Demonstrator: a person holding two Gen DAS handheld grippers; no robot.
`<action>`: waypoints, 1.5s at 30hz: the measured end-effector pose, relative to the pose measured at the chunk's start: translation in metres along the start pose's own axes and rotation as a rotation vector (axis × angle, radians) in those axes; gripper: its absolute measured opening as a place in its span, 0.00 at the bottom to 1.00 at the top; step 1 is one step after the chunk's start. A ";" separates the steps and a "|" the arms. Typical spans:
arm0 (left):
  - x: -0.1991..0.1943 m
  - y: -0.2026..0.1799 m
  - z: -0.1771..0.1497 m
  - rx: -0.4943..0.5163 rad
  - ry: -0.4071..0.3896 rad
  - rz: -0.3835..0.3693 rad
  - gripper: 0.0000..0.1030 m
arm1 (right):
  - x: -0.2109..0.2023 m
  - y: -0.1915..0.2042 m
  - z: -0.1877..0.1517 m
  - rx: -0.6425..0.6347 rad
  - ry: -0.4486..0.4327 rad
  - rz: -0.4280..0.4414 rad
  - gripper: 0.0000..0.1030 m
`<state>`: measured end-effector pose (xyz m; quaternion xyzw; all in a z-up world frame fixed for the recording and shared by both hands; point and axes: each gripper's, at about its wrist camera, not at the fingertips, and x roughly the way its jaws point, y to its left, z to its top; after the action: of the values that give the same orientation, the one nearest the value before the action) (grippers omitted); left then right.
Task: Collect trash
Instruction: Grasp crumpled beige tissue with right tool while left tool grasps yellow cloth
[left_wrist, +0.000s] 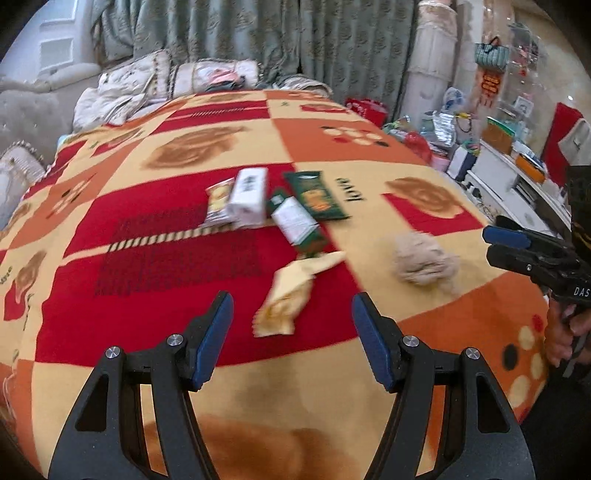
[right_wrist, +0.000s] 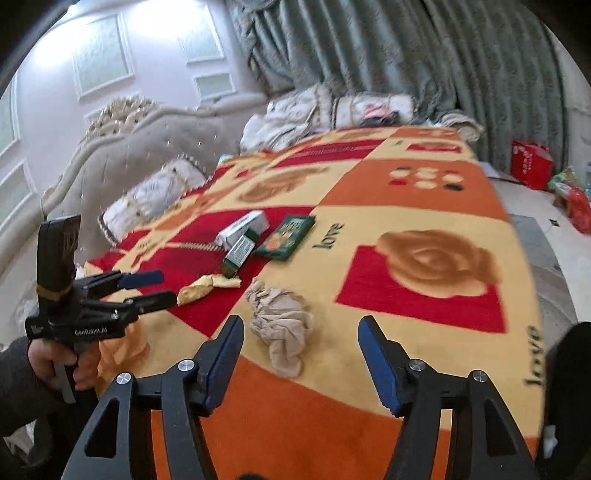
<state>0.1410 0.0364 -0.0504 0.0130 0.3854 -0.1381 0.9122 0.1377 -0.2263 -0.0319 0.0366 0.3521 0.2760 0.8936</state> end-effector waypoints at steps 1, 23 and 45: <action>0.004 0.005 -0.001 -0.008 0.007 0.002 0.64 | 0.009 0.001 0.001 -0.002 0.017 0.001 0.60; 0.034 0.001 0.004 -0.024 0.096 -0.060 0.12 | 0.065 0.020 0.008 -0.093 0.171 0.028 0.29; -0.048 -0.100 0.014 -0.011 -0.045 -0.018 0.10 | -0.058 -0.019 -0.003 0.015 -0.089 -0.168 0.28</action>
<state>0.0930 -0.0499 0.0017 0.0011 0.3656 -0.1446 0.9195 0.1099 -0.2726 -0.0041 0.0256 0.3161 0.1957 0.9280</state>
